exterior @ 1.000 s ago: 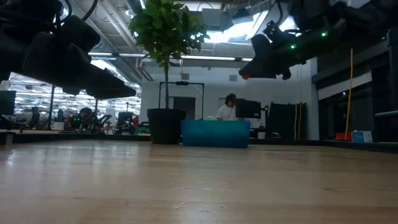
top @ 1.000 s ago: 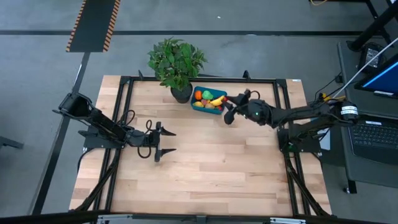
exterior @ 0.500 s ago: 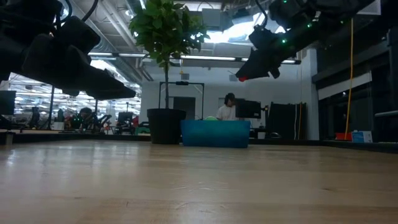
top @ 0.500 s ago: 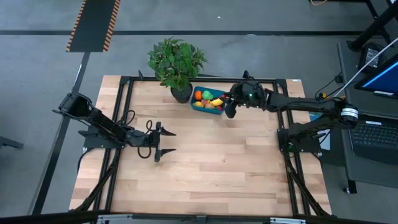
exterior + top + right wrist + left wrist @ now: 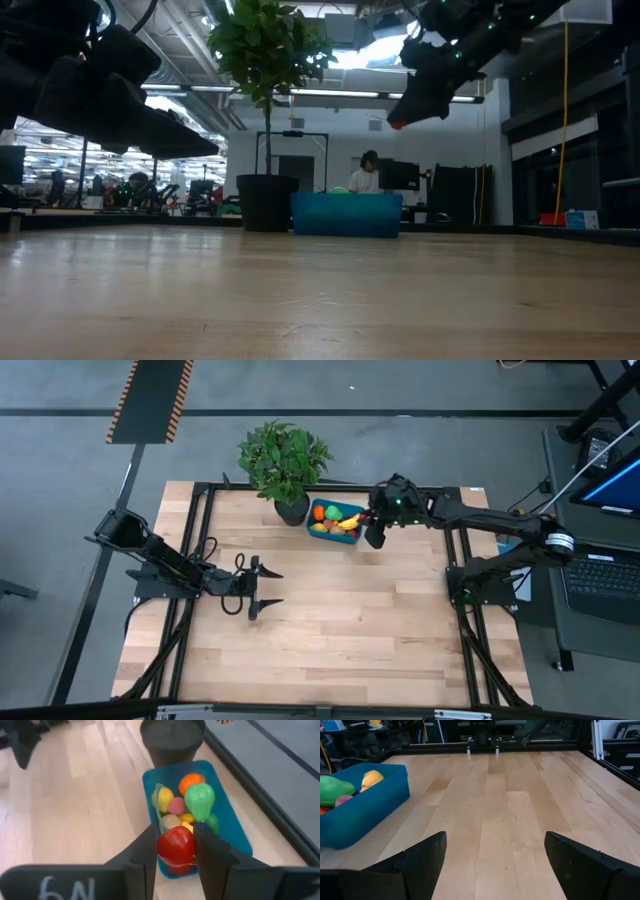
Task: Pick and placing Produce into tupperware
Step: Put the red cherry into the blue container
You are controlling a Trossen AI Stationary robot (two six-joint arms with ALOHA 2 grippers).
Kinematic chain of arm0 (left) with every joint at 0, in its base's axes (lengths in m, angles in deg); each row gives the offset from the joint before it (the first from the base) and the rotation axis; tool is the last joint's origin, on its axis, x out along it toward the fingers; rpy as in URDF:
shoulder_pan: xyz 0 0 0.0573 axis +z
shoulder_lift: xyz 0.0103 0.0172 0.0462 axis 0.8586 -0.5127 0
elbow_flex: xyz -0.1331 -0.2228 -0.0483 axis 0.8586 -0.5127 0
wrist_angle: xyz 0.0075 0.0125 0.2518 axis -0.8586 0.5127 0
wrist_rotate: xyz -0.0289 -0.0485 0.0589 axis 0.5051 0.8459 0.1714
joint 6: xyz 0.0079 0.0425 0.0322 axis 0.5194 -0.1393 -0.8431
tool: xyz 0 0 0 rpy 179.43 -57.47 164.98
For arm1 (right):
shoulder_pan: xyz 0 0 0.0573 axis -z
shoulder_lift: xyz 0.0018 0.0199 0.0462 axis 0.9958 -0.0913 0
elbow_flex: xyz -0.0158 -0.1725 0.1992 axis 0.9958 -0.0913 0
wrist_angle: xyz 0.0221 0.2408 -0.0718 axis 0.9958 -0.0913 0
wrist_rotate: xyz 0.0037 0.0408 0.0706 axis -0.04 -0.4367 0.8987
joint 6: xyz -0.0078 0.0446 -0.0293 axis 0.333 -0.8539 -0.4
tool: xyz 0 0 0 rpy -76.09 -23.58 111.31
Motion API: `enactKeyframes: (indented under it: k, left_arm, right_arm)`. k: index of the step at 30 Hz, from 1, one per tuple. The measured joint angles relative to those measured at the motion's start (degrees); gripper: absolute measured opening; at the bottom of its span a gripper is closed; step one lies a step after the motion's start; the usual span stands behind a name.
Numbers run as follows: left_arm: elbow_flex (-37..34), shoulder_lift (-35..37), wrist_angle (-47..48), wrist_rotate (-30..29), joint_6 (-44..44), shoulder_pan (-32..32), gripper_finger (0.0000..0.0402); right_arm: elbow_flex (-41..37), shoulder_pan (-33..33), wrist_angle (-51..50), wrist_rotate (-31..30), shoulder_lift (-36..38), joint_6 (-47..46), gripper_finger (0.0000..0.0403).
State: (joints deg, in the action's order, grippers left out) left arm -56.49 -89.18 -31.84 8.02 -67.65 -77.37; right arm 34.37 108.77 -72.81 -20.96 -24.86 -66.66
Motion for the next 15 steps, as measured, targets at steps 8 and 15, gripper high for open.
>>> enactKeyframes:
  k: [8, 15]
  left_arm:
    - [0.0, 0.0, 0.0, 0.0, 0.1, 0.0, 0.0330]
    - [0.0, 0.0, 0.0, 0.0, 0.1, 0.0, 0.0330]
  right_arm:
    - [0.0, 1.3, 3.5, 1.3, -7.8, 1.0, 0.0108]
    - [2.4, 4.6, 6.0, 1.4, -15.7, 2.5, 0.0108]
